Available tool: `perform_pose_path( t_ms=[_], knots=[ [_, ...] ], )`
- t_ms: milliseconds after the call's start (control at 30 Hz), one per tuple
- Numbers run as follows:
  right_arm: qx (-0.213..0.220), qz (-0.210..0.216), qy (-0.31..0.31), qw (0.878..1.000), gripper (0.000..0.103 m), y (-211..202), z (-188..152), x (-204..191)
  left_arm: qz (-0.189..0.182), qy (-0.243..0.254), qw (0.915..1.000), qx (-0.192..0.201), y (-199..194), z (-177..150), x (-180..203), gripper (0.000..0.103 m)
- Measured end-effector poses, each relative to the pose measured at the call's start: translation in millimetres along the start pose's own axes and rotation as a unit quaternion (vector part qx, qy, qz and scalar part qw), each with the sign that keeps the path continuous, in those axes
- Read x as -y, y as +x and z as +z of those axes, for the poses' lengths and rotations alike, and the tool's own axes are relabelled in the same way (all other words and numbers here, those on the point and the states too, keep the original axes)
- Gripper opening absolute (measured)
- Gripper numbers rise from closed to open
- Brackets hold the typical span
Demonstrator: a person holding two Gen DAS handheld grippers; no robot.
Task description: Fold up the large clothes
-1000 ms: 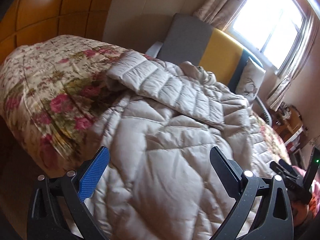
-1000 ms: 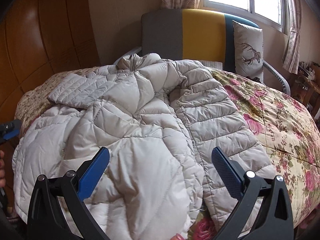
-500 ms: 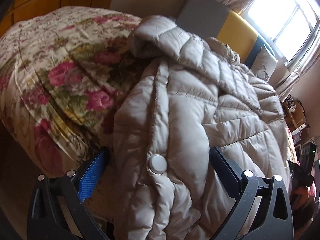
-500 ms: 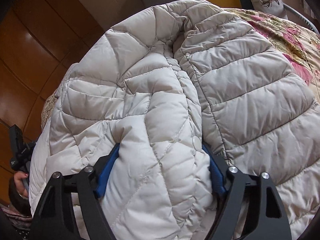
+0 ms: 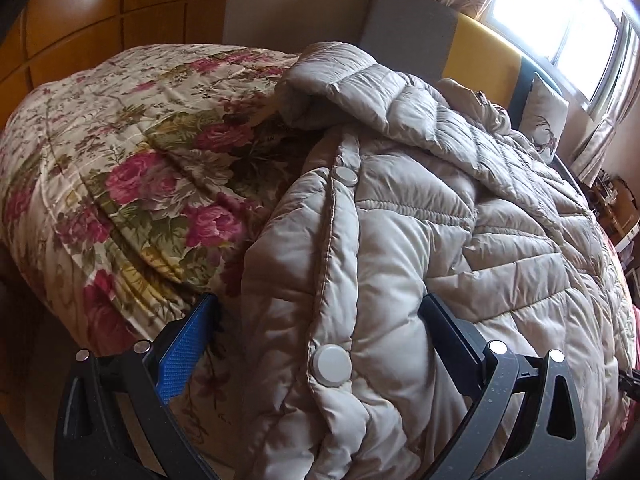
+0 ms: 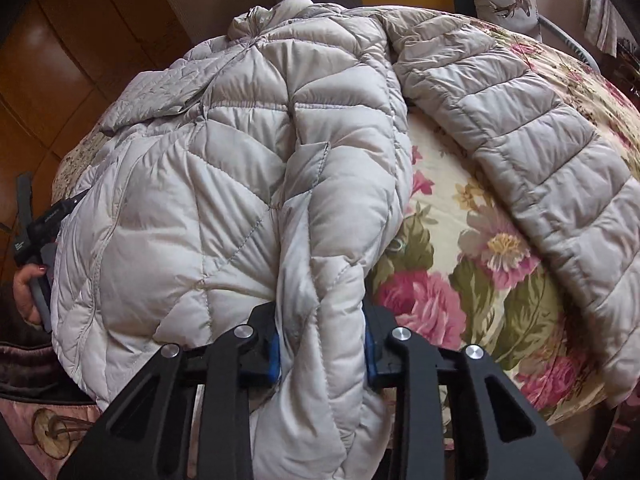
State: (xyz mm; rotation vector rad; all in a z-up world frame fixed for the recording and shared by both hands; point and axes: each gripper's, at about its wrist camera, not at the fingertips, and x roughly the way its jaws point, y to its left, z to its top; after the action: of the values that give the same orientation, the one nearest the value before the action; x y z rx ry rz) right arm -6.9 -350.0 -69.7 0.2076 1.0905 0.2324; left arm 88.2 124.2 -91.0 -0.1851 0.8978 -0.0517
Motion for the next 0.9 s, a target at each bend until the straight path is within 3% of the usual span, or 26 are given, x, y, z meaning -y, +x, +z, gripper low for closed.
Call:
perform_pose_path(
  t_ms=[167, 233, 300, 367, 433, 500, 633, 700, 733, 800, 900],
  knots=[
    [0.021, -0.009, -0.024, 0.999, 0.055, -23.3, 8.2, -4.0, 0.005, 0.008, 1.0, 0.001, -1.4, 4.0, 3.2, 0.1],
    [0.055, -0.027, -0.036, 0.997, 0.065, -32.6, 31.3, -10.9, 0.002, 0.001, 1.0, 0.003, -8.0, 6.2, 2.0, 0.099],
    [0.107, -0.054, -0.036, 0.992, 0.089, -44.7, 55.1, -16.7, 0.002, 0.001, 0.9999, 0.015, -13.8, 11.7, 0.9, 0.099],
    [0.15, -0.082, -0.029, 0.985, 0.09, -54.4, 80.0, -22.0, 0.012, 0.011, 0.9994, 0.03, -20.1, 15.4, 4.0, 0.1],
    [0.182, -0.097, -0.004, 0.979, 0.1, -53.1, 107.2, -31.1, 0.032, 0.028, 0.9985, 0.035, -19.9, 15.7, 6.8, 0.099],
    [0.194, -0.071, 0.004, 0.978, 0.1, -37.0, 135.3, -41.2, 0.055, 0.042, 0.9973, 0.023, -10.1, 15.4, 7.2, 0.099],
    [0.193, -0.066, -0.03, 0.979, 0.099, 19.7, 175.9, -58.5, 0.031, 0.019, 0.9993, 0.006, 1.1, 12.7, 0.1, 0.1],
    [0.176, -0.047, -0.037, 0.983, 0.095, 49.8, 183.4, -57.6, 0.025, 0.011, 0.9996, 0.001, 2.4, 13.3, -2.9, 0.099],
    [0.155, -0.056, -0.029, 0.986, 0.089, 65.4, 185.7, -52.4, 0.024, 0.011, 0.9996, 0.0, 1.9, 13.7, -3.3, 0.1],
    [0.126, -0.082, -0.006, 0.989, 0.088, 86.1, 181.1, -34.2, 0.025, 0.016, 0.9996, -0.002, -0.1, 15.8, -3.9, 0.1],
    [0.123, -0.102, 0.017, 0.987, 0.087, 88.3, 167.3, -13.6, 0.026, 0.015, 0.9996, -0.003, -8.7, 22.5, -3.5, 0.099]
  ],
)
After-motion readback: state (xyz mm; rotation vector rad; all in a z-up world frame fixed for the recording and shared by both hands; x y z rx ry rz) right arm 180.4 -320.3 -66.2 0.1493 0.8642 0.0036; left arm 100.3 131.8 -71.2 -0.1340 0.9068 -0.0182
